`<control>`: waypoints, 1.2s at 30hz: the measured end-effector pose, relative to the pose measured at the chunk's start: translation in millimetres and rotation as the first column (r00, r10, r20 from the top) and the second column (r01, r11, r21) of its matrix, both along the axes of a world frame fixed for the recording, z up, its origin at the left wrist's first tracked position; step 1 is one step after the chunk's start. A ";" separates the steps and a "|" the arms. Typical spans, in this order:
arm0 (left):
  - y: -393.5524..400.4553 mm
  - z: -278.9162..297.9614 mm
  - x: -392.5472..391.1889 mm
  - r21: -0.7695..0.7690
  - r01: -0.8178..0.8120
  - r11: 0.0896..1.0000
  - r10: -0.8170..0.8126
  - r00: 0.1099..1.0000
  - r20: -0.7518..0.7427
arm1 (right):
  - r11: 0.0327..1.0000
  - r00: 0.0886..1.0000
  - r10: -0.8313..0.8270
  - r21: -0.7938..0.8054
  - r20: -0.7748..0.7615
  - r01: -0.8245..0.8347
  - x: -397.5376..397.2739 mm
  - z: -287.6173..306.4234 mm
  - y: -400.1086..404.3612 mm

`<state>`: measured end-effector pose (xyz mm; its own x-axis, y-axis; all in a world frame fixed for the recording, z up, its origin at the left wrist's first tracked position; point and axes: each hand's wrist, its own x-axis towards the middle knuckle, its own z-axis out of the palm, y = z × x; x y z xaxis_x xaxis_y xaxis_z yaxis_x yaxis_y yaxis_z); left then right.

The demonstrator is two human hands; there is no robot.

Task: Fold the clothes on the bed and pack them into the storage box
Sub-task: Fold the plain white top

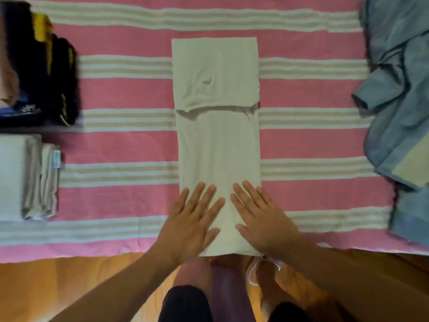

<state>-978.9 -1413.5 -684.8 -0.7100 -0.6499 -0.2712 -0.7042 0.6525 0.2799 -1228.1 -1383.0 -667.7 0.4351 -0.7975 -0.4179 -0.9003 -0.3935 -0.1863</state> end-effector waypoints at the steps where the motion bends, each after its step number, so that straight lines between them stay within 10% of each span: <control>1: 26.9 0.3 12.9 0.003 0.042 0.999 -0.042 0.999 0.028 | 0.999 0.999 0.046 0.021 0.010 -0.046 -2.4 1.2 26.1; 6: 71.0 -11.9 33.3 -0.145 0.104 0.984 -0.092 0.992 0.083 | 0.956 0.962 0.272 -0.126 0.034 -0.265 -17.0 -11.4 73.3; 16: 66.1 40.2 25.1 -0.033 -0.110 0.993 0.105 0.985 -0.140 | 0.997 0.964 0.061 -0.064 0.259 -0.046 -19.1 15.5 54.6; 23: 91.4 112.9 11.4 0.321 -0.164 0.933 0.198 0.978 -0.073 | 0.914 0.937 -0.155 0.404 0.312 0.017 -34.8 100.4 77.1; 27: 32.5 130.7 4.1 0.652 -0.586 0.481 0.810 0.581 -0.075 | 0.779 0.735 -0.579 0.506 0.353 0.371 -25.7 109.2 1.8; 31: -52.0 96.3 -7.3 0.788 -0.583 0.200 0.973 0.211 -0.091 | 0.633 0.512 -0.775 0.458 0.372 0.624 -25.1 66.3 -84.6; 36: -71.8 56.8 -27.0 0.658 -0.718 0.228 0.970 0.225 -0.091 | 0.445 0.334 -0.884 0.365 0.329 0.818 -13.8 25.8 -94.7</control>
<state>-1005.9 -1485.3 -627.9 0.1278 -0.8144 -0.5661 -0.4424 -0.5577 0.7023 -1241.9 -1477.7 -641.9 -0.3115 -0.8004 -0.5121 -0.5349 0.5932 -0.6017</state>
